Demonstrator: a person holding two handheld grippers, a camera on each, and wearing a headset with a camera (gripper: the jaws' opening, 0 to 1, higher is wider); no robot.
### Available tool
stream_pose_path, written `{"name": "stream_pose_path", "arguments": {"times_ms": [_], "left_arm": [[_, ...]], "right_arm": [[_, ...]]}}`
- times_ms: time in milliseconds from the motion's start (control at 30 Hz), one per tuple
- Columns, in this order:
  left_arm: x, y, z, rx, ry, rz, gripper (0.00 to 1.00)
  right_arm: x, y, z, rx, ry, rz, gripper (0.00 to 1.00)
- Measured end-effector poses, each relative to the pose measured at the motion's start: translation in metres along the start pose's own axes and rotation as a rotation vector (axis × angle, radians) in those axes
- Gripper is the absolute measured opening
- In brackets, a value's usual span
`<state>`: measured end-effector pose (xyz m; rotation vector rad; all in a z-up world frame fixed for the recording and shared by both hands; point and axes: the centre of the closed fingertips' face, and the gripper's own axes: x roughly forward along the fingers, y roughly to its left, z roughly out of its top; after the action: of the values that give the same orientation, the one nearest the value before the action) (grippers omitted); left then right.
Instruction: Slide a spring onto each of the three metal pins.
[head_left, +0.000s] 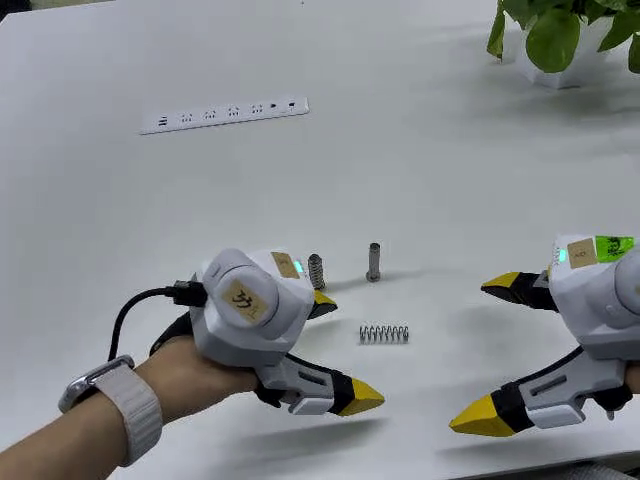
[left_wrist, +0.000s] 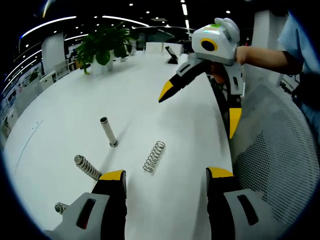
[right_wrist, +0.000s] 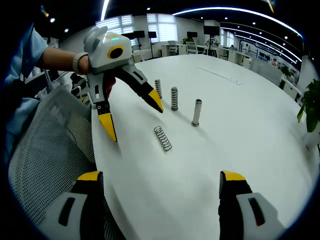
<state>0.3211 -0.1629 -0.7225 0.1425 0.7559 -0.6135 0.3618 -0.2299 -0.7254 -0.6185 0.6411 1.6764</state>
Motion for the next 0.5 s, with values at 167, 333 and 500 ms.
{"name": "stream_pose_path", "arguments": {"times_ms": [167,333,500], "left_arm": [[0.007,0.004,0.004,0.01,0.027,-0.013,0.6],[0.014,0.012,0.006,0.017,0.063,-0.008,0.48],[0.02,0.016,0.004,0.025,0.1,-0.009,0.35]], "right_arm": [[-0.001,0.001,-0.002,0.014,-0.005,-0.005,0.97],[-0.002,0.0,-0.002,0.022,-0.011,-0.011,0.97],[-0.003,0.002,-0.002,0.03,-0.017,-0.012,0.97]]}}
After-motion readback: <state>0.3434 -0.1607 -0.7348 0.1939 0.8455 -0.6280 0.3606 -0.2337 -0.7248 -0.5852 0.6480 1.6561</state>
